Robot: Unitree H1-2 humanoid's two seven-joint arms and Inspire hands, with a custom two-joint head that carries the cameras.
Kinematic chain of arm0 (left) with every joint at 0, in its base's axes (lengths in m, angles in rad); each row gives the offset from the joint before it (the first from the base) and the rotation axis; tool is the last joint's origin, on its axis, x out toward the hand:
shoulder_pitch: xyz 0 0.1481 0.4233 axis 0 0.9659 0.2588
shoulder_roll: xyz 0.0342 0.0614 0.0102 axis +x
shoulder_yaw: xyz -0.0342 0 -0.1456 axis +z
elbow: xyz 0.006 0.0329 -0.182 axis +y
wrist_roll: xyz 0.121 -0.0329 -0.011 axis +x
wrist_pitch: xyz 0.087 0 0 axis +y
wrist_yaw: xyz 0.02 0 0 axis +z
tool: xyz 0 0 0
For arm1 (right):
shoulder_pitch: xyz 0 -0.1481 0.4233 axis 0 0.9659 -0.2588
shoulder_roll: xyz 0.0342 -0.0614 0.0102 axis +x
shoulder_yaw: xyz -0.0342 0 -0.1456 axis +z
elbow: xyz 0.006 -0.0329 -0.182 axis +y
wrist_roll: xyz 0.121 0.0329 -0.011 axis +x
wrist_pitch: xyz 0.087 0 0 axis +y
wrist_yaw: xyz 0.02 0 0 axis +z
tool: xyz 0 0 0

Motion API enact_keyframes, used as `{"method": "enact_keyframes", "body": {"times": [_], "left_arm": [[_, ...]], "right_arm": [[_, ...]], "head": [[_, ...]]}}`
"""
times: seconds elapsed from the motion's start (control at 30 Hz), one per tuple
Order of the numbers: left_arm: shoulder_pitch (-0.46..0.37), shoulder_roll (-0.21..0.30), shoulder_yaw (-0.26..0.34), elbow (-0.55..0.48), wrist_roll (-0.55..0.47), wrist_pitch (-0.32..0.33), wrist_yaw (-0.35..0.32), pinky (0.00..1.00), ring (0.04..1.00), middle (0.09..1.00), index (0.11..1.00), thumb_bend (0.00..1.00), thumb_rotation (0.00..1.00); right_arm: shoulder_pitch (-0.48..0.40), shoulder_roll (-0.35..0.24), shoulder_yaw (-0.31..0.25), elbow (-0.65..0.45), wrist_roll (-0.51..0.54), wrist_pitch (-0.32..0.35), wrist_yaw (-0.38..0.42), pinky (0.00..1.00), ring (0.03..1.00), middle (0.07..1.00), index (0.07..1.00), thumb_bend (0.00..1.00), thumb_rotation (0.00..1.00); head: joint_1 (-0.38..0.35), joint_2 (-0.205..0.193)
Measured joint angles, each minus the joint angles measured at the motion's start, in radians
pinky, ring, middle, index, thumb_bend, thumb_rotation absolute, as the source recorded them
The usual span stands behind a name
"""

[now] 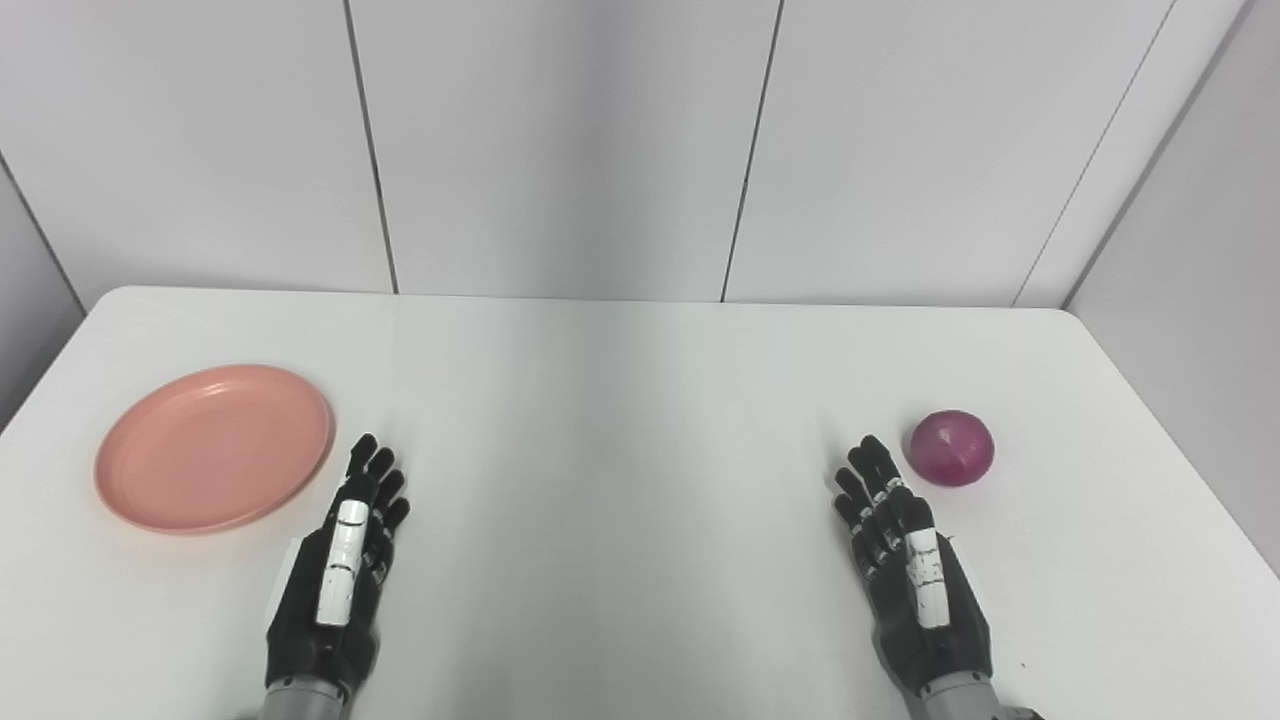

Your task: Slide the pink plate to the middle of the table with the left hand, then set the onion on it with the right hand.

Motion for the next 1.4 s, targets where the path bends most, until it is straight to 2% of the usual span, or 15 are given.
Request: {"method": "enact_keyframes", "body": {"times": [0.3,0.63,1.03,1.4], "left_arm": [[0.000,0.000,0.000,0.000,-0.001,0.000,0.000,1.00,1.000,1.000,1.000,0.68,0.89],[0.000,0.000,0.000,0.000,0.001,0.000,0.000,1.00,1.000,1.000,1.000,0.70,0.86],[0.000,0.000,0.000,0.000,0.000,0.002,0.000,1.00,1.000,0.999,1.000,0.67,0.89],[0.000,0.000,0.000,0.000,0.001,0.002,0.000,1.00,1.000,1.000,1.000,0.68,0.88]], "right_arm": [[0.000,0.000,-0.001,0.000,0.000,0.000,0.008,1.00,0.972,0.967,0.966,0.87,0.80],[0.000,0.000,-0.002,0.000,0.001,0.000,0.011,1.00,0.978,0.974,0.971,0.89,0.80],[0.000,0.000,-0.002,0.000,0.001,0.000,0.012,1.00,0.978,0.972,0.970,0.86,0.80],[0.000,0.000,-0.003,0.001,0.004,0.000,0.013,1.00,0.977,0.975,0.971,0.86,0.79]], "head": [[-0.002,0.002],[0.005,0.000],[0.000,0.003],[0.008,0.003]]}}
